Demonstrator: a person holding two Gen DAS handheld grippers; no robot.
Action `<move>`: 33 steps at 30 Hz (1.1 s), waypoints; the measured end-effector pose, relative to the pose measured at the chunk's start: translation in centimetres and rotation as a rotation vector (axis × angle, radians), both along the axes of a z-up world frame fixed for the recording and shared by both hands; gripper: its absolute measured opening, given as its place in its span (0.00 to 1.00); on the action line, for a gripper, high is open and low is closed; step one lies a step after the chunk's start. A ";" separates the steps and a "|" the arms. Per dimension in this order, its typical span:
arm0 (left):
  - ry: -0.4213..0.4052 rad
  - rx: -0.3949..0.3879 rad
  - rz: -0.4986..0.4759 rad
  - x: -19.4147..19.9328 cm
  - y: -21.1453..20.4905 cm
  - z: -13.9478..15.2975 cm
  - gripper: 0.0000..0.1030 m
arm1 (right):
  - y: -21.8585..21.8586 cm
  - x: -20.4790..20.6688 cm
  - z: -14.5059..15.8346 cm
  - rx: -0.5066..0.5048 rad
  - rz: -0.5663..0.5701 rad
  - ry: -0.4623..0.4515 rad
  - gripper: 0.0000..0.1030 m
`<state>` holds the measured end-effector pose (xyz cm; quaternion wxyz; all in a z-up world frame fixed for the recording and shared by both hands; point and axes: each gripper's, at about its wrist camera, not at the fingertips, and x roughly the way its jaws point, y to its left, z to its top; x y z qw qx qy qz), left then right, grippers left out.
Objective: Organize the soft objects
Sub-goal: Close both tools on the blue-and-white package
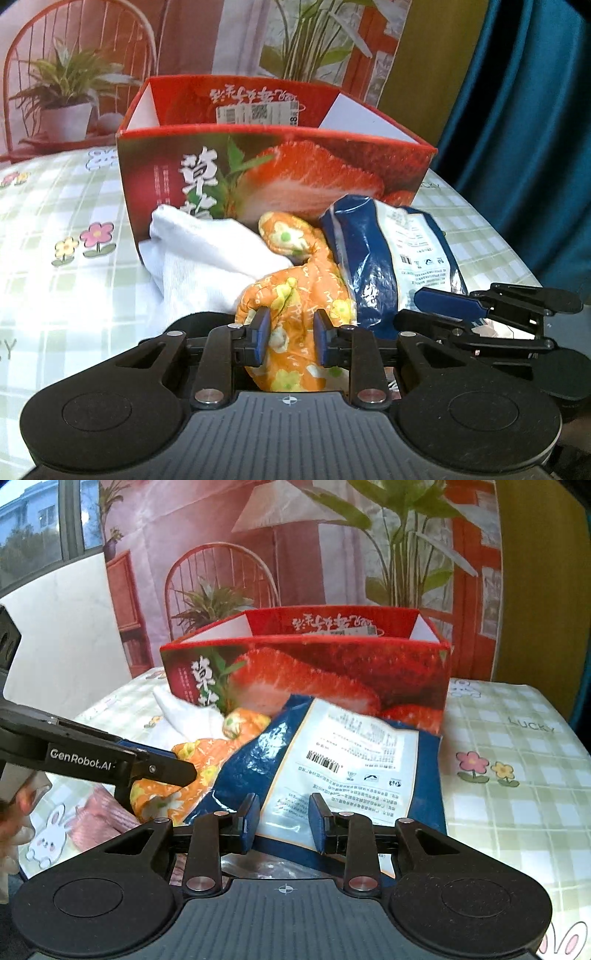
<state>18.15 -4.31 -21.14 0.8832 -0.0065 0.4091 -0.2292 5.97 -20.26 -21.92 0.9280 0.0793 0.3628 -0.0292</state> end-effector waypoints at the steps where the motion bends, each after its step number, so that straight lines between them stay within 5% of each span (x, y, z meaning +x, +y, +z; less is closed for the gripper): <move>1: 0.004 -0.004 0.004 0.0 0.0 -0.1 0.26 | 0.1 -0.1 -0.2 -0.008 0.006 0.002 0.28; 10: 0.022 -0.073 0.045 0.3 0.8 0.8 0.26 | 0.1 -0.4 -1.2 0.006 0.001 -0.001 0.28; 19: -0.077 -0.076 0.024 -0.5 -0.5 4.0 0.26 | 0.0 -0.7 -1.4 0.026 -0.008 -0.015 0.28; 27: 0.029 -0.078 -0.040 0.5 -3.2 0.8 0.27 | 0.0 -0.9 -1.5 0.026 -0.002 -0.022 0.28; 33: 0.026 -0.095 -0.057 1.2 -3.5 0.0 0.30 | -0.1 -1.0 -1.6 0.029 0.002 -0.025 0.28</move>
